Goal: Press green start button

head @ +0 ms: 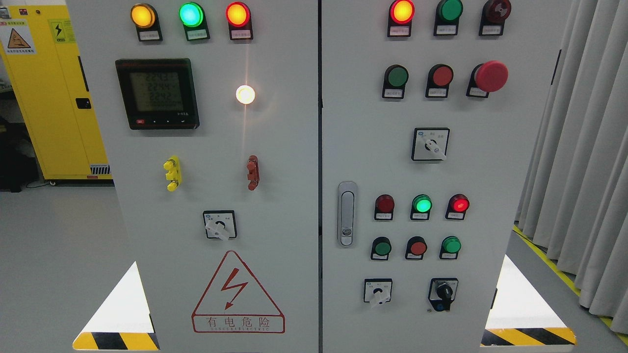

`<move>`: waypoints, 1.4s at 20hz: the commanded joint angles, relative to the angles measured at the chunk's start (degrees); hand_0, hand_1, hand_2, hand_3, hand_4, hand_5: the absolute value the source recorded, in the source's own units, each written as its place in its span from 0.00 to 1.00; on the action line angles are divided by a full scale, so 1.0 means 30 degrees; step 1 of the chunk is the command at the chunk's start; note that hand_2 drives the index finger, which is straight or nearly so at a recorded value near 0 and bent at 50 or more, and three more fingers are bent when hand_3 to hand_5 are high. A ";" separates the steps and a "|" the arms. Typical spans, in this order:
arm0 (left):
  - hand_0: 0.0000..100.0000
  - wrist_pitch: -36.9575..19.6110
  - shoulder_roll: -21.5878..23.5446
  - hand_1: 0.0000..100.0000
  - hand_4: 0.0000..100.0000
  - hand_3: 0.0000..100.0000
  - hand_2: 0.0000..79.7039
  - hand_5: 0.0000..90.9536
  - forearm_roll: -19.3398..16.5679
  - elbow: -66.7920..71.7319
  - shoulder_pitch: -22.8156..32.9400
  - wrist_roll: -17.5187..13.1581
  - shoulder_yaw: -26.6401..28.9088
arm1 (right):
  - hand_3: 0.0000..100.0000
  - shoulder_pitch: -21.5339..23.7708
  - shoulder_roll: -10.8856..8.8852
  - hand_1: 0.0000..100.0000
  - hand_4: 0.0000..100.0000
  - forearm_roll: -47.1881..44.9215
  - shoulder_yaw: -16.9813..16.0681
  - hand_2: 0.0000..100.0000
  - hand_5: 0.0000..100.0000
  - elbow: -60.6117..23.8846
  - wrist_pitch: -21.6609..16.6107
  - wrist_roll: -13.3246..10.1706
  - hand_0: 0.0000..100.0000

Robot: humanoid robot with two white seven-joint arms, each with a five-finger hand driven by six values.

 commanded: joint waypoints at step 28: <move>0.12 0.0008 -0.1494 0.56 0.00 0.00 0.00 0.00 0.0003 -0.0558 -0.0146 -0.0080 0.0039 | 0.00 0.3428 0.0033 0.33 0.00 0.0274 0.9304 0.00 0.00 -1.5688 0.1184 0.0967 0.18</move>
